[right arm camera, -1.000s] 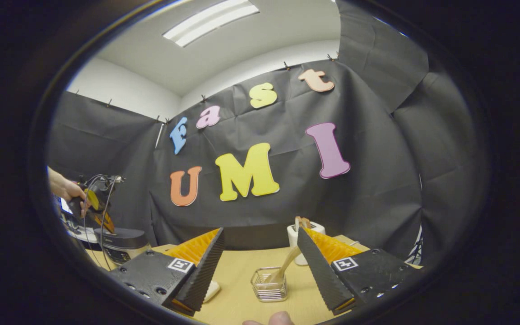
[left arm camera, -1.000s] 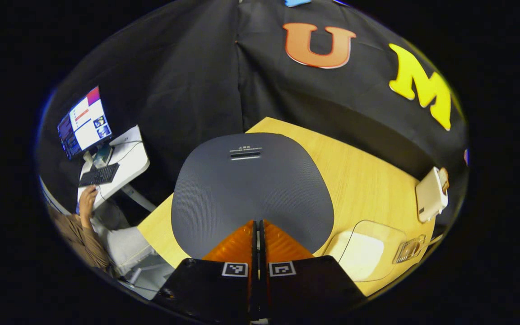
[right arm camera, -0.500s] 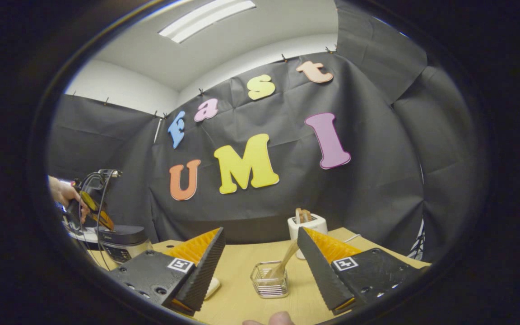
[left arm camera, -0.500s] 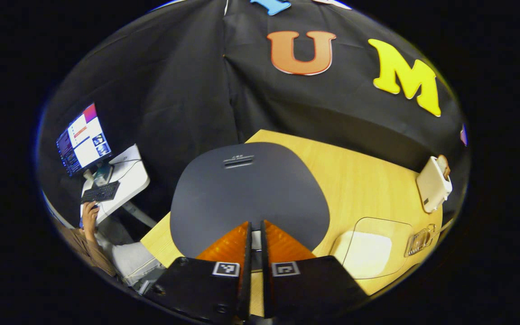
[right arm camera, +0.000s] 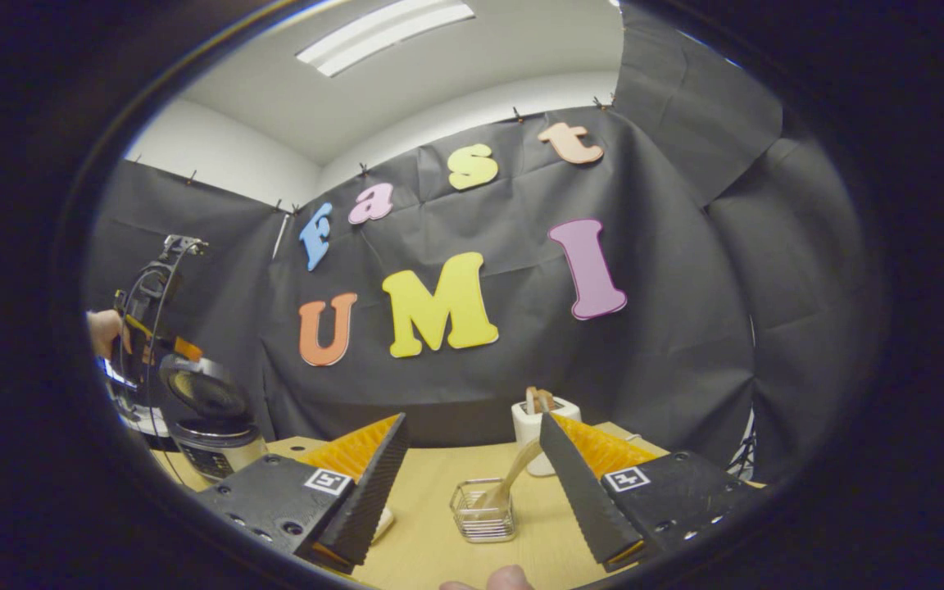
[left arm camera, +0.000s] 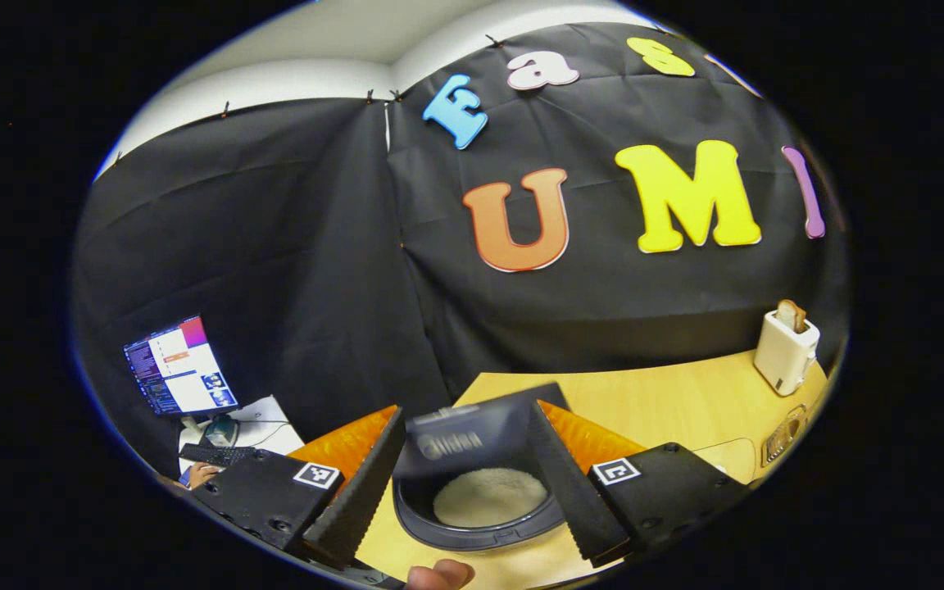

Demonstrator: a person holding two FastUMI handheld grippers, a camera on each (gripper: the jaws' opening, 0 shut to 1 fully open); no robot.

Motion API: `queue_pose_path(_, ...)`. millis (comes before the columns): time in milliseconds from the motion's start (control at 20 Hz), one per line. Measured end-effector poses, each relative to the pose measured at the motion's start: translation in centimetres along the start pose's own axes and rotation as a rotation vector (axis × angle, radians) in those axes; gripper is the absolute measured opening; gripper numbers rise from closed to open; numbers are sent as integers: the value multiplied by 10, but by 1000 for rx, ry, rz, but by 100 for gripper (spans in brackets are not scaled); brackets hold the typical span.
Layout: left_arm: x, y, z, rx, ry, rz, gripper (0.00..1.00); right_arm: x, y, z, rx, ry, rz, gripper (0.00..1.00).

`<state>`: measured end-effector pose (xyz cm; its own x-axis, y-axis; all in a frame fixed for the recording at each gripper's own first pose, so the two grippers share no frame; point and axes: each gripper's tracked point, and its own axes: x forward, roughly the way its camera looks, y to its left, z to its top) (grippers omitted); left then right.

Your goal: Close the left gripper, press the button to open the rice cooker; take a wooden spoon from the chopstick holder with the right hand, scoop a spoonful of rice and pour it into the rice cooker, then put the wooden spoon back into the chopstick holder.

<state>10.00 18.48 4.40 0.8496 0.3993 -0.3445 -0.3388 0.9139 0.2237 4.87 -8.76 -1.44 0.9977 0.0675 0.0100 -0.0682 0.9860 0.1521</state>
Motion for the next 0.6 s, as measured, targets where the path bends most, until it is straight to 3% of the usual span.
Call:
queue_pose_path(250, -30, -30, 7, -98, -92, -103, 99, -7, 5, -2, -29, 26, 2, 92)
queue_pose_path(350, -39, -39, 7, -128, -155, -121, 99, -12, 1, -6, -32, 61, -3, 95)
queue_pose_path(450, -45, -49, -2, -120, -185, -140, 99, -16, -2, -8, -55, 84, -5, 92)
queue_pose_path(600, -54, -69, -9, -131, -223, -193, 99, -20, -7, -12, -75, 110, -23, 96)
